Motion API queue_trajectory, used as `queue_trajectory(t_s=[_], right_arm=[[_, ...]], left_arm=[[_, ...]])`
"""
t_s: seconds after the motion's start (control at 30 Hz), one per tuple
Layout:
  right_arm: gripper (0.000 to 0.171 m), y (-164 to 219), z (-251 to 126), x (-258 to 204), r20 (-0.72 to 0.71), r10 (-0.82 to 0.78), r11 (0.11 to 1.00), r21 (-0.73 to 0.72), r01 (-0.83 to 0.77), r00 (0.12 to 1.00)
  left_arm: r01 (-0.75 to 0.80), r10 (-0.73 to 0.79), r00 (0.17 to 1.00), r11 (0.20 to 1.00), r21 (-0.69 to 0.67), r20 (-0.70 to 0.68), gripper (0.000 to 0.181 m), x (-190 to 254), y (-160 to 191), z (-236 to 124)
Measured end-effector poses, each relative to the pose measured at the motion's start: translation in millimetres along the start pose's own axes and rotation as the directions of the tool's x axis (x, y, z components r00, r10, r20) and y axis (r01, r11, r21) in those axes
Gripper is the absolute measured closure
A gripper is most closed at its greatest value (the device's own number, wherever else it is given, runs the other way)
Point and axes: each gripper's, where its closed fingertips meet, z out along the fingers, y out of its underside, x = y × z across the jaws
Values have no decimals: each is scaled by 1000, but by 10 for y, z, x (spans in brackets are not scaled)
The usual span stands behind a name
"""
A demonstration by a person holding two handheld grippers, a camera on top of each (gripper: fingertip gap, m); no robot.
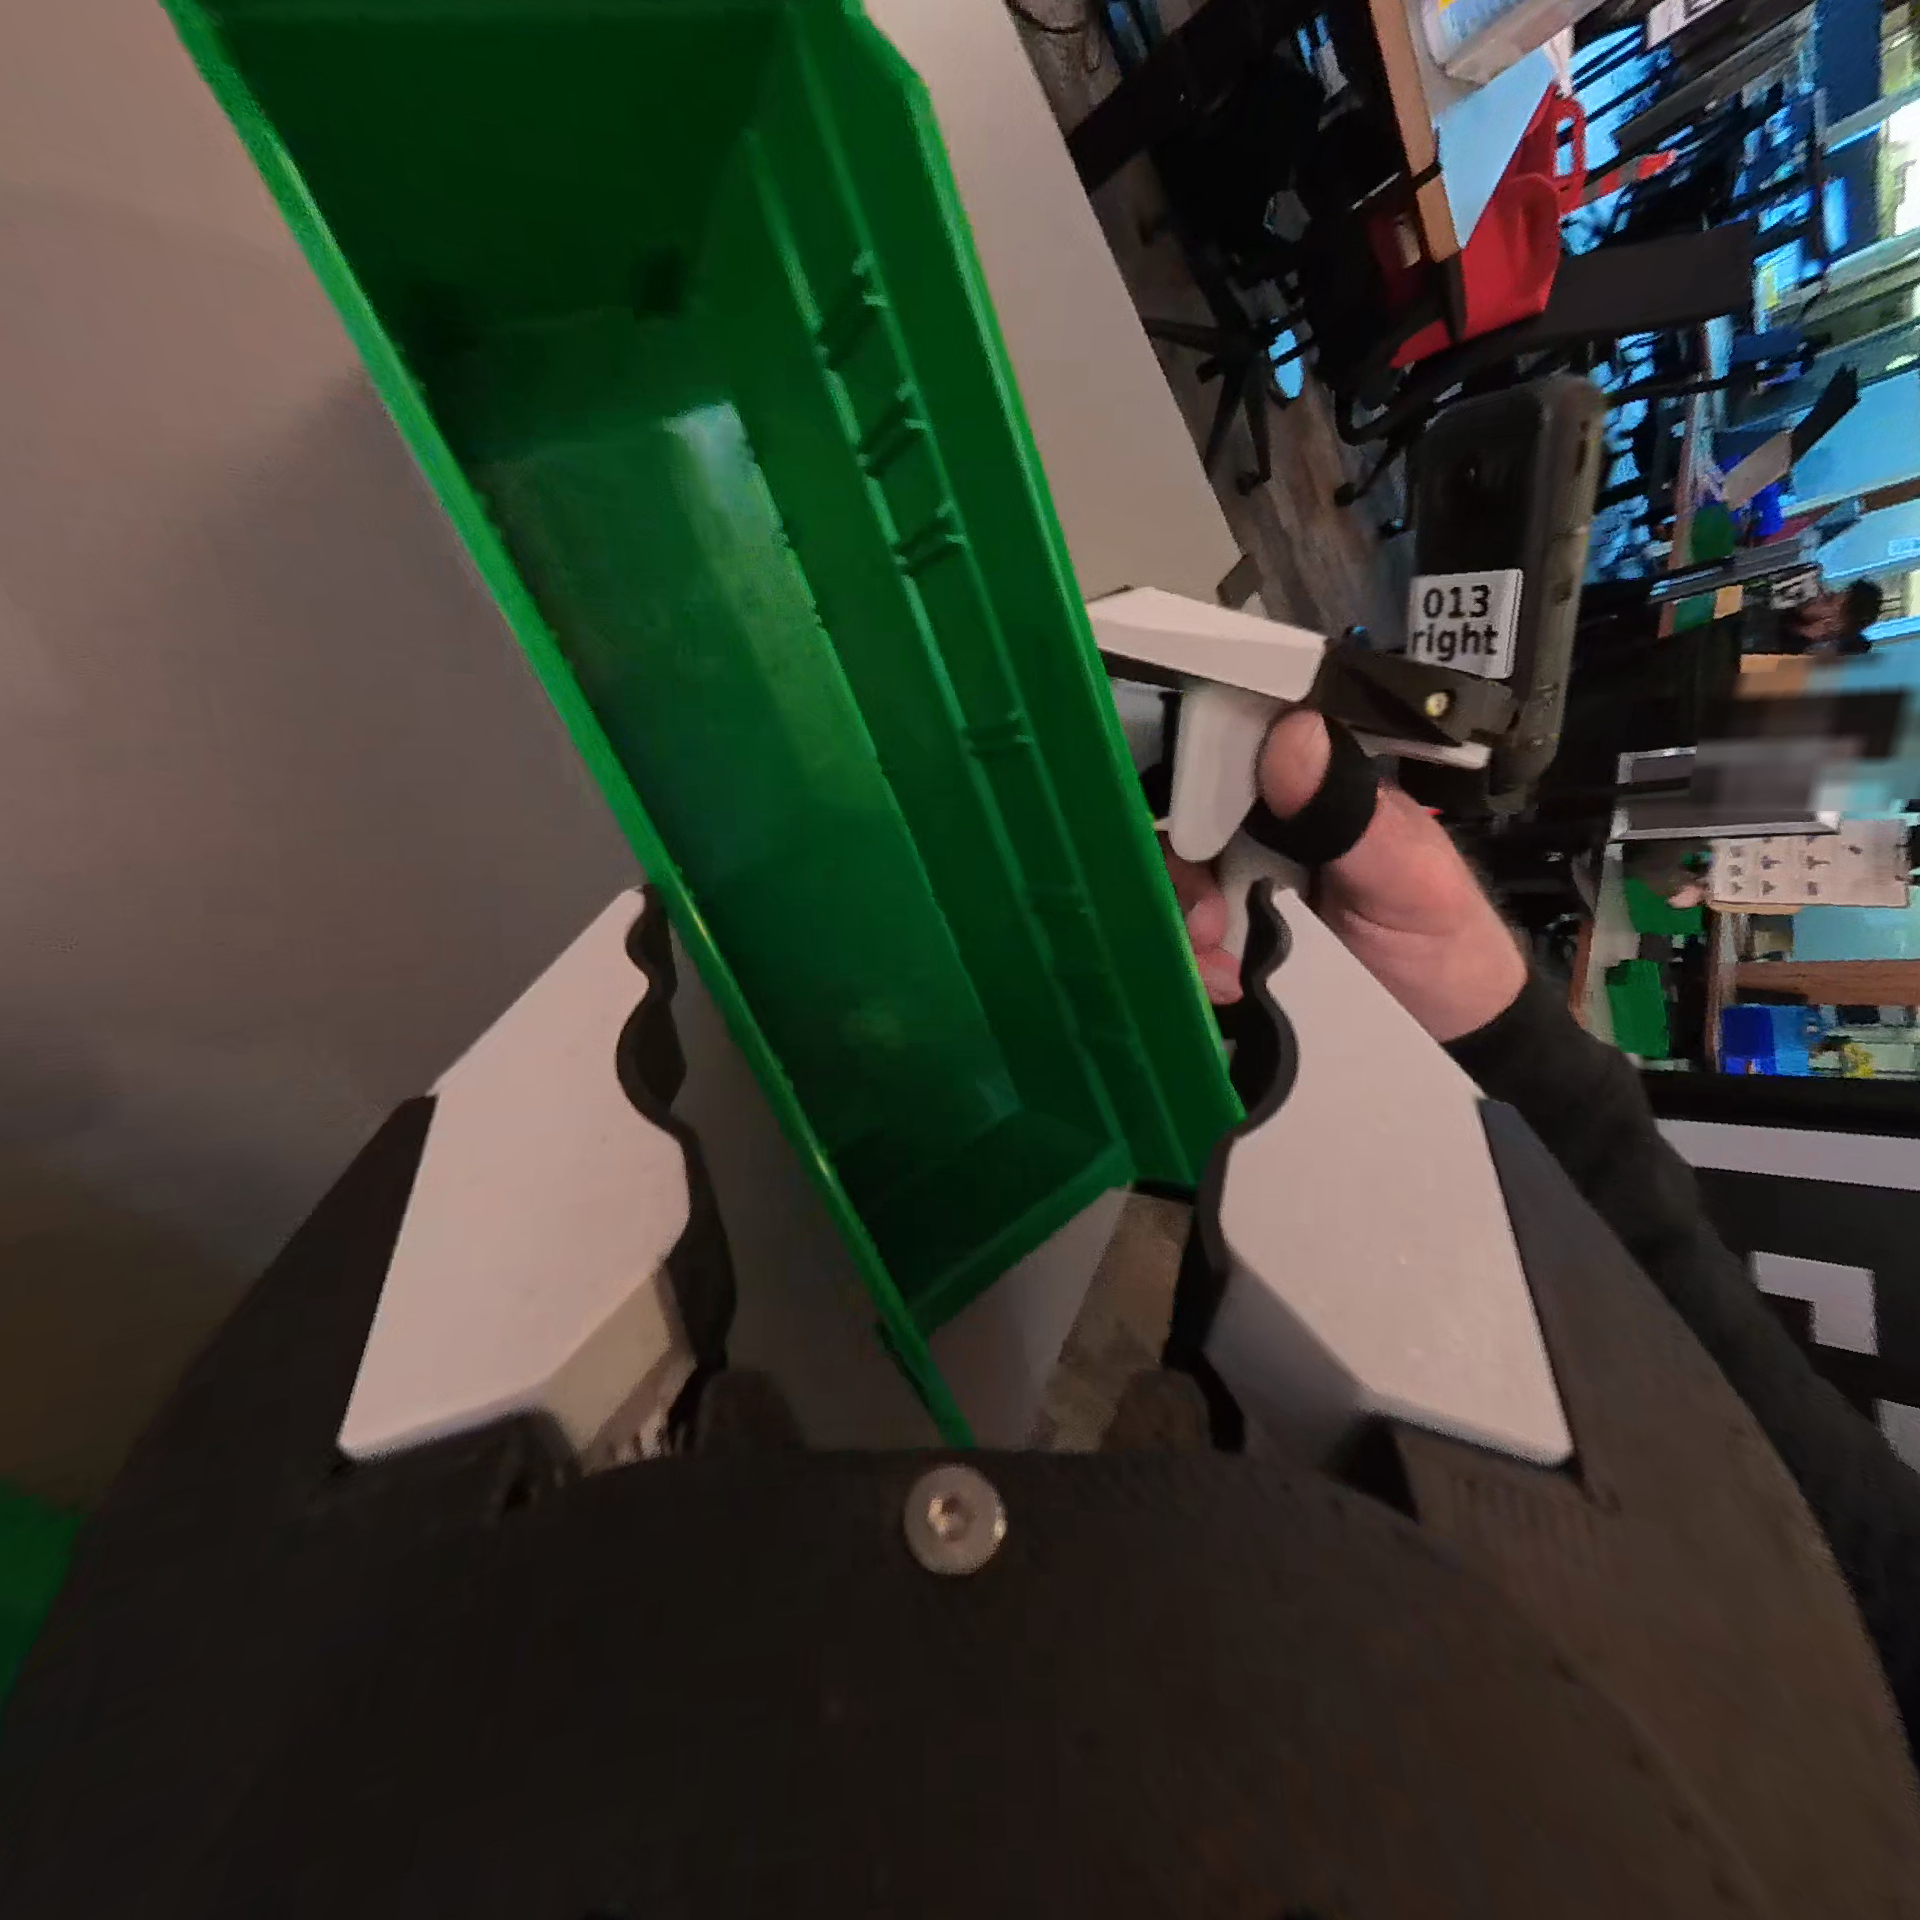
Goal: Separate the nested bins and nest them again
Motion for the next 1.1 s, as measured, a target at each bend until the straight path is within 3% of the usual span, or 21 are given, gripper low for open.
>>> queue_trajectory(t_s=[0.4,0.6,0.73,0.83,1.1], right_arm=[[111,-75,-148,187,-114,-27,999,-48,22,993],[104,-189,-325,201,-201,-89,996,-19,87,976],[97,-361,-487,-45,-321,-271,959,-12,282,908],[98,-369,-435,-474,-278,-395,914,-19,406,876],[83,288,156,-1509,-118,-607,792,-170,587,786]], left_arm=[[68,-72,987,997,-35,-144,77,247,153,22],[-26,14,980,998,-58,-196,79,382,139,-216],[-81,85,972,996,25,-221,84,409,65,-676],[-119,138,975,986,118,-172,87,258,-27,-1152],[-204,132,964,925,320,232,86,-743,-153,-2857]])
